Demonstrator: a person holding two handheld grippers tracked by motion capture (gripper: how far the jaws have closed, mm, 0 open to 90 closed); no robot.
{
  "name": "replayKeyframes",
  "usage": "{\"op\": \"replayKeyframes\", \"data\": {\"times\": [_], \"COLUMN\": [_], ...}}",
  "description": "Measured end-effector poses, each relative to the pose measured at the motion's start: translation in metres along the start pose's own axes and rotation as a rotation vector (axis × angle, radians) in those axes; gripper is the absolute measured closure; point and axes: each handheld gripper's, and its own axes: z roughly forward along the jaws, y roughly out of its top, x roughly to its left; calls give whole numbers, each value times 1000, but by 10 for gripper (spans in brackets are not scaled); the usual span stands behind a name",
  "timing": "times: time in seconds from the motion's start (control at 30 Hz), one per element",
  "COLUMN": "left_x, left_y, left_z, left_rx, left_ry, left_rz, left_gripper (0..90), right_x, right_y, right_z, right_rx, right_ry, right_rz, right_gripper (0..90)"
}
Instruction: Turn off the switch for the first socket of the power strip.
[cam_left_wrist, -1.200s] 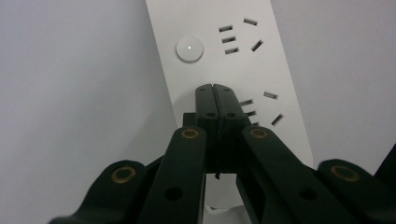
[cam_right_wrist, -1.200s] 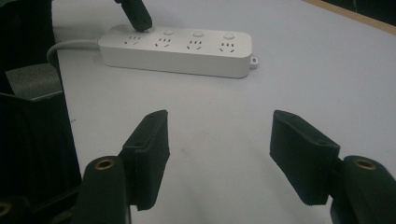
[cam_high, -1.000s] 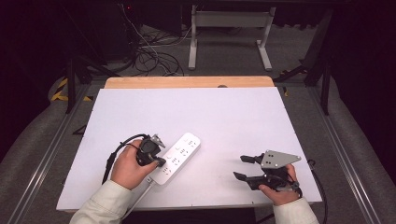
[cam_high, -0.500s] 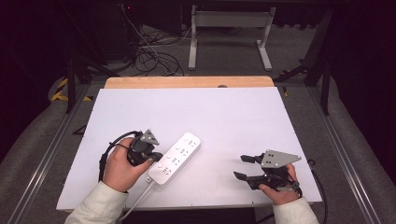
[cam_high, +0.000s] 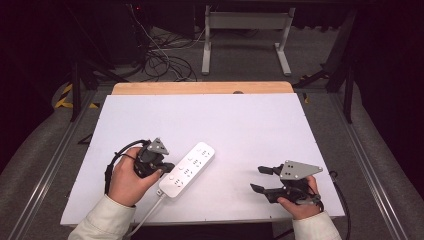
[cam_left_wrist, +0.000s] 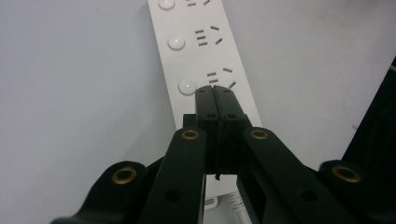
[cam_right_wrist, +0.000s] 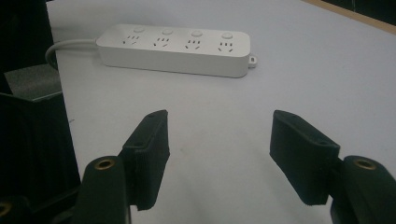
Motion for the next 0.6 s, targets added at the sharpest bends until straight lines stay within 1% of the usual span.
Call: {"op": "replayKeyframes", "data": {"times": [0.03, 0.07, 0.1, 0.13, 0.2, 0.23, 0.27, 0.3, 0.33, 0.37, 0.4, 0.43, 0.47, 0.5, 0.53, 0.57, 0.6], "left_x": [0, 0, 0, 1, 1, 1, 0, 0, 0, -1, -1, -1, -1, -1, -1, -1, 0], "left_y": [0, -1, -1, -2, -2, -2, -3, -5, -5, -6, -7, -9, -9, -11, -11, -12, -13], "left_z": [-1, -3, -3, -5, -8, -8, -10, -12, -12, -13, -14, -17, -17, -20, -20, -21, -23], "left_rx": [-12, -31, -31, -55, -85, -85, -102, -136, -136, -150, -169, -187, -187, -210, -210, -228, -245], "left_ry": [-4, -11, -11, -23, -20, -20, -19, -8, -8, 2, 11, 33, 33, 50, 50, 59, 67], "left_rz": [-4, -9, -9, -22, -20, -20, -18, -12, -12, -5, 3, 4, 4, 12, 12, 14, 17], "left_gripper": [820, 766, 754, 729, 681, 648, 611, 574, 534, 491, 491, 402, 366, 332, 296, 296, 240], "right_x": [0, 0, 0, 0, 0, 0, 0, 0, 0, 0, 0, 0, 0, 0, 0, 0, 0], "right_y": [0, 0, 0, 0, 0, 0, 0, 0, 0, 0, 0, 0, 0, 0, 0, 0, 0], "right_z": [0, 0, 0, 0, 0, 0, 0, 0, 0, 0, 0, 0, 0, 0, 0, 0, -1], "right_rx": [1, 1, 2, 2, 2, 2, 2, 2, 1, 1, 1, 1, 0, 0, 1, 1, -1], "right_ry": [-2, -2, -3, -3, -5, -6, -5, -5, -5, -4, -4, -3, -3, -3, -3, -3, -4], "right_rz": [1, 0, 0, 0, -1, -1, 1, -1, -1, -1, -1, -2, 0, 0, -2, -2, 1], "right_gripper": [384, 384, 384, 384, 384, 384, 384, 383, 384, 384, 384, 384, 384, 384, 384, 384, 384]}}
